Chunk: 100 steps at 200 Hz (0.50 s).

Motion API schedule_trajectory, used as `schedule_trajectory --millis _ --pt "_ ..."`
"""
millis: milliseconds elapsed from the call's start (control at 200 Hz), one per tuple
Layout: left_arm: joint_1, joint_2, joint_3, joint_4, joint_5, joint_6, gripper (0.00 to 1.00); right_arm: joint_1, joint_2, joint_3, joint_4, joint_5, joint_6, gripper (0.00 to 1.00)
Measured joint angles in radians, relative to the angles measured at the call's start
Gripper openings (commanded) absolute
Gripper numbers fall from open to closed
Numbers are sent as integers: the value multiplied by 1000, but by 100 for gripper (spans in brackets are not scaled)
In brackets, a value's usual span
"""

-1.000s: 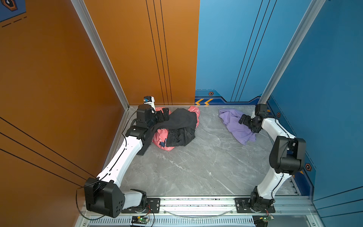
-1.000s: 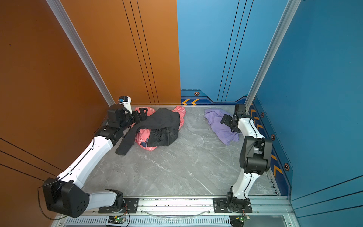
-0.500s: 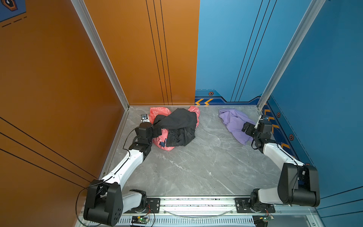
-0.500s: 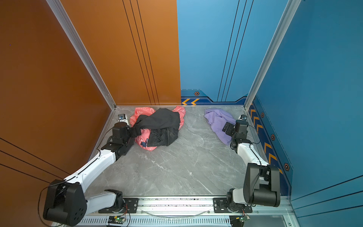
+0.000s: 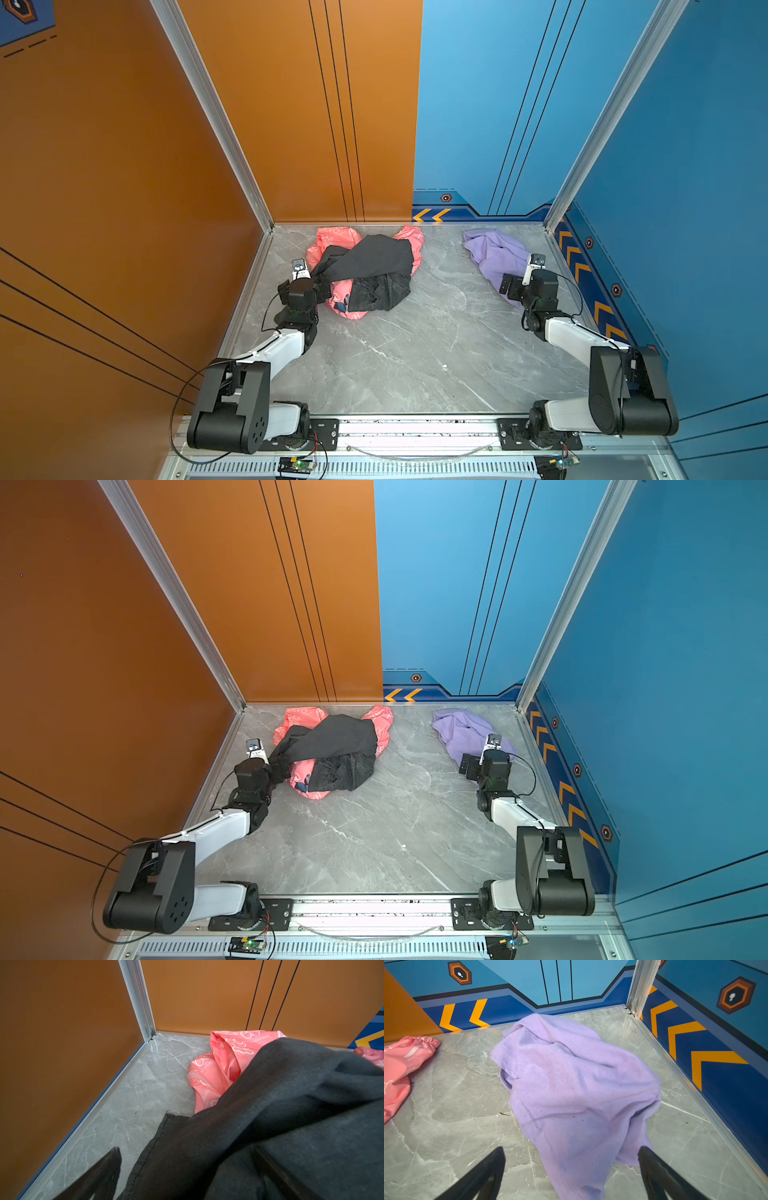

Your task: Pick out a specific cloth from the pile

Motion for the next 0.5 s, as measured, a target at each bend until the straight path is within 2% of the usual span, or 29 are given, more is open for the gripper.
schedule_trajectory --millis 245,435,500 --pt "29 13 -111 127 47 9 98 11 38 -169 232 -35 -31 100" --pt "48 110 -119 229 84 10 100 19 126 -252 451 -45 -50 100" --pt "48 150 -119 260 99 14 98 30 142 -267 477 -45 -57 100"
